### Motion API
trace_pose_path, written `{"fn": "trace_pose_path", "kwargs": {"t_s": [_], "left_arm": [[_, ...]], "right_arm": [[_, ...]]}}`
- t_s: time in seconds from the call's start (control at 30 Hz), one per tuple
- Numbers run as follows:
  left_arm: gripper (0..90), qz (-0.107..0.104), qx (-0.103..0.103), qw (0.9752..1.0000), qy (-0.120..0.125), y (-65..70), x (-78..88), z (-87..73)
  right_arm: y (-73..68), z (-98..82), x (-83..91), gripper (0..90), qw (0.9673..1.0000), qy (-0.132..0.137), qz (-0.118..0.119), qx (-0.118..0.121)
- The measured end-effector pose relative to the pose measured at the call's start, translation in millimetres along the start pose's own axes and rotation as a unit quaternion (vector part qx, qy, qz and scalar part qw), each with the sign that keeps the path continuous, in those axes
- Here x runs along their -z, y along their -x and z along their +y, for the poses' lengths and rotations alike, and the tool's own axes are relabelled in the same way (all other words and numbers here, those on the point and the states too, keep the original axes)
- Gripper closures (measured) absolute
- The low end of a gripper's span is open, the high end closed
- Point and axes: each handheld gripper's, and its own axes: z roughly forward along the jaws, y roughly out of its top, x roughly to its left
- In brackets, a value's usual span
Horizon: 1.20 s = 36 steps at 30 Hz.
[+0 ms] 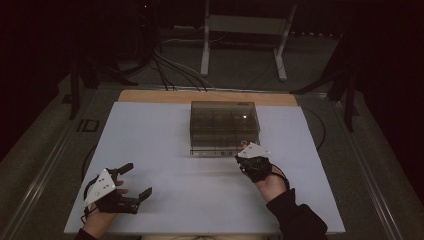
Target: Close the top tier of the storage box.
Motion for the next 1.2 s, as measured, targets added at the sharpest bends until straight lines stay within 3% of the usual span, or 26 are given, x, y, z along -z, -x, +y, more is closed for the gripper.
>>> {"fn": "trace_pose_path", "kwargs": {"t_s": [0.43, 1.2], "left_arm": [[0.2, 0.001, -0.001, 1.0000, -0.002, -0.1, -0.5, -0.1], [0.2, 0.000, 0.001, 1.0000, -0.005, 0.0, -0.9, -0.4]], "right_arm": [[5.2, 3.1, -4.3, 90.0, 0.9999, -0.003, 0.005, -0.009], [2.9, 8.7, -8.8, 90.0, 0.9999, -0.005, 0.010, -0.006]]}}
